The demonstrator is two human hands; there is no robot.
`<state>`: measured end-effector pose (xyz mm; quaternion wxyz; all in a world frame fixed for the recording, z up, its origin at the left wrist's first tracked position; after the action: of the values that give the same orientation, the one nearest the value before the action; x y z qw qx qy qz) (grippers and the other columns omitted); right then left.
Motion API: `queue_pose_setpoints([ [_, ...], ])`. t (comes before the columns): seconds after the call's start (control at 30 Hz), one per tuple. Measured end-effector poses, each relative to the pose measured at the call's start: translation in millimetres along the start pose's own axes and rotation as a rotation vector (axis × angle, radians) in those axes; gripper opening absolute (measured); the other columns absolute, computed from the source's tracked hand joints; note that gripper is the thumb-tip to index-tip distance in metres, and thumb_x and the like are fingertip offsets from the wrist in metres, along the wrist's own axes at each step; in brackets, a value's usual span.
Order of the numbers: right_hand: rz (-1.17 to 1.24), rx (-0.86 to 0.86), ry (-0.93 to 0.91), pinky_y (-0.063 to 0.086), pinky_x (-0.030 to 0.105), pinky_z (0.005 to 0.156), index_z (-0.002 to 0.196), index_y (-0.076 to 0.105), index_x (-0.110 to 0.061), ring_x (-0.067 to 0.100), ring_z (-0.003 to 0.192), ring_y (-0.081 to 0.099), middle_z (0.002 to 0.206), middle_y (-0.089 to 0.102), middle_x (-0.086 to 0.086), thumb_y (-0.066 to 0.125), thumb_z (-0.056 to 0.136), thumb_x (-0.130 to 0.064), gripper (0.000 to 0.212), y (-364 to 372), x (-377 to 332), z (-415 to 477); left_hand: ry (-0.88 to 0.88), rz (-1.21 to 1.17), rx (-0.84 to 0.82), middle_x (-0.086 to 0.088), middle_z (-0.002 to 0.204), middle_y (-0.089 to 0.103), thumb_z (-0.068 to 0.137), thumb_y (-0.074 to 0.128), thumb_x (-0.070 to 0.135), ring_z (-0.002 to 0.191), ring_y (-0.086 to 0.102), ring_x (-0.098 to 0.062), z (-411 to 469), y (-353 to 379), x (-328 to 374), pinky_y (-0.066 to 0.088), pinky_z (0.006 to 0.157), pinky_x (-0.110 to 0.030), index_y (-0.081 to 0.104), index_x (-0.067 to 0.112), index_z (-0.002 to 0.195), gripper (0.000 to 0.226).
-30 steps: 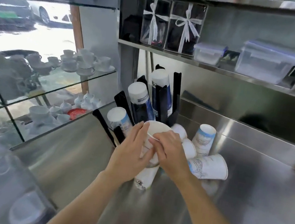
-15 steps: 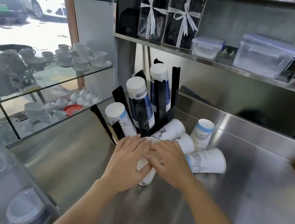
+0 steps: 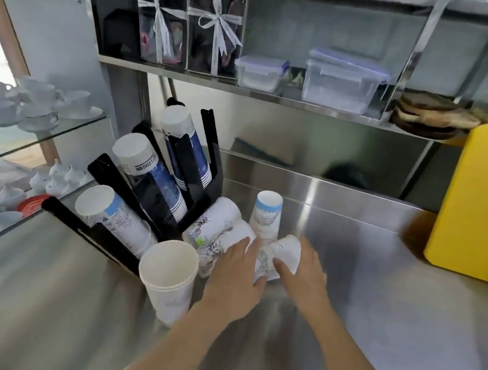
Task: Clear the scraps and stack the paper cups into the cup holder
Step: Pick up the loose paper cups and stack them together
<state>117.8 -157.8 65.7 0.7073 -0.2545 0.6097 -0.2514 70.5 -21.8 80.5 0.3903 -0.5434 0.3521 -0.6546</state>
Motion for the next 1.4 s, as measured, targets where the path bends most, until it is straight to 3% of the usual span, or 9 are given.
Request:
queue_pose_setpoints([
  [0.17,0.074,-0.048,0.199,0.017,0.048,0.111,0.145,0.013,-0.016,0.025,0.139,0.025,0.153,0.023,0.006,0.061,0.085,-0.035,0.080,-0.1,27.3,6.8,-0.010,0.038,-0.144,-0.008,0.155,0.019,0.092,0.045,0.033,0.140,0.020,-0.024,15.9,29.5,-0.4,0.018,0.115,-0.039,0.012,0.015,0.146,0.066],
  [0.3,0.288,-0.050,0.220,0.024,0.043,0.112,0.142,0.021,-0.009,0.025,0.135,0.031,0.149,0.030,0.010,0.058,0.089,-0.025,0.067,3.1,39.8,18.0,-0.054,0.088,-0.221,-0.008,0.153,0.023,0.092,0.044,0.036,0.139,0.022,-0.025,30.3,41.7,-11.0,0.019,0.113,-0.039,0.013,0.016,0.146,0.065],
  [0.47,0.282,-0.041,0.247,0.042,0.038,0.082,0.104,0.049,-0.003,0.024,0.090,0.053,0.103,0.058,0.011,0.051,0.092,-0.019,0.020,9.2,52.3,30.2,-0.095,0.080,-0.244,-0.009,0.140,0.038,0.092,0.044,0.037,0.128,0.034,-0.028,46.2,46.4,-14.1,0.028,0.106,-0.038,0.027,0.013,0.138,0.055],
  [0.63,0.403,0.047,0.239,0.035,0.033,0.063,0.070,0.044,-0.013,0.021,0.070,0.042,0.067,0.045,0.000,0.048,0.093,-0.019,0.024,7.5,53.3,35.9,-0.162,0.035,-0.280,-0.011,0.134,0.046,0.092,0.041,0.045,0.123,0.041,-0.030,61.6,48.0,-12.0,0.032,0.103,-0.040,0.034,0.012,0.131,0.052],
  [0.87,0.468,0.178,-0.071,0.035,0.014,0.053,0.068,0.048,-0.020,0.001,0.056,0.041,0.065,0.049,-0.004,0.053,0.091,-0.014,0.024,-33.3,-0.7,39.3,-0.132,-0.430,-0.107,-0.001,0.122,0.057,0.075,0.053,0.061,0.109,0.055,-0.020,69.6,9.2,4.1,0.045,0.095,-0.044,0.039,0.028,0.126,0.063],
  [1.03,0.552,0.223,-0.338,0.038,0.009,0.057,0.076,0.053,-0.023,-0.002,0.061,0.050,0.071,0.055,-0.005,0.054,0.091,-0.017,0.016,-68.0,-65.8,43.5,0.048,-0.321,0.137,0.002,0.129,0.054,0.080,0.057,0.053,0.113,0.055,-0.021,66.9,-79.1,25.3,0.044,0.096,-0.042,0.005,0.051,0.137,0.077],
  [1.13,0.603,0.191,-0.530,0.041,0.009,0.068,0.085,0.059,-0.026,-0.003,0.075,0.054,0.083,0.058,-0.007,0.053,0.087,-0.017,0.011,-70.5,-103.1,44.5,0.091,-0.148,0.224,0.004,0.112,0.061,0.078,0.057,0.055,0.101,0.058,-0.021,53.4,-126.7,22.8,0.048,0.089,-0.045,-0.006,0.062,0.131,0.083],
  [1.23,0.570,0.191,-0.672,0.040,0.008,0.069,0.101,0.063,-0.017,-0.006,0.077,0.052,0.082,0.056,-0.007,0.054,0.086,-0.010,0.019,-55.2,-126.2,42.5,0.107,-0.048,0.290,0.001,0.103,0.061,0.079,0.056,0.055,0.090,0.059,-0.021,38.0,-154.7,6.1,0.050,0.083,-0.046,-0.004,0.060,0.133,0.081],
  [1.4,0.491,0.109,-0.841,0.038,0.009,0.071,0.110,0.065,-0.008,0.000,0.075,0.051,0.078,0.054,0.003,0.056,0.086,-0.004,0.026,-15.4,-143.7,26.4,0.035,-0.137,0.378,0.007,0.114,0.060,0.075,0.051,0.064,0.095,0.062,-0.016,4.3,-158.8,-33.1,0.053,0.084,-0.044,0.020,0.054,0.131,0.065],
])
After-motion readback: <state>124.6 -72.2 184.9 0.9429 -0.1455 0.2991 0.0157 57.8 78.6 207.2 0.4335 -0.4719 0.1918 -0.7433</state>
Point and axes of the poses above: each hand's wrist, its own z-axis towards the middle knuckle, its own y-axis out of the palm, x = y × z, the point moved 1 cm from there along z, towards the middle knuckle
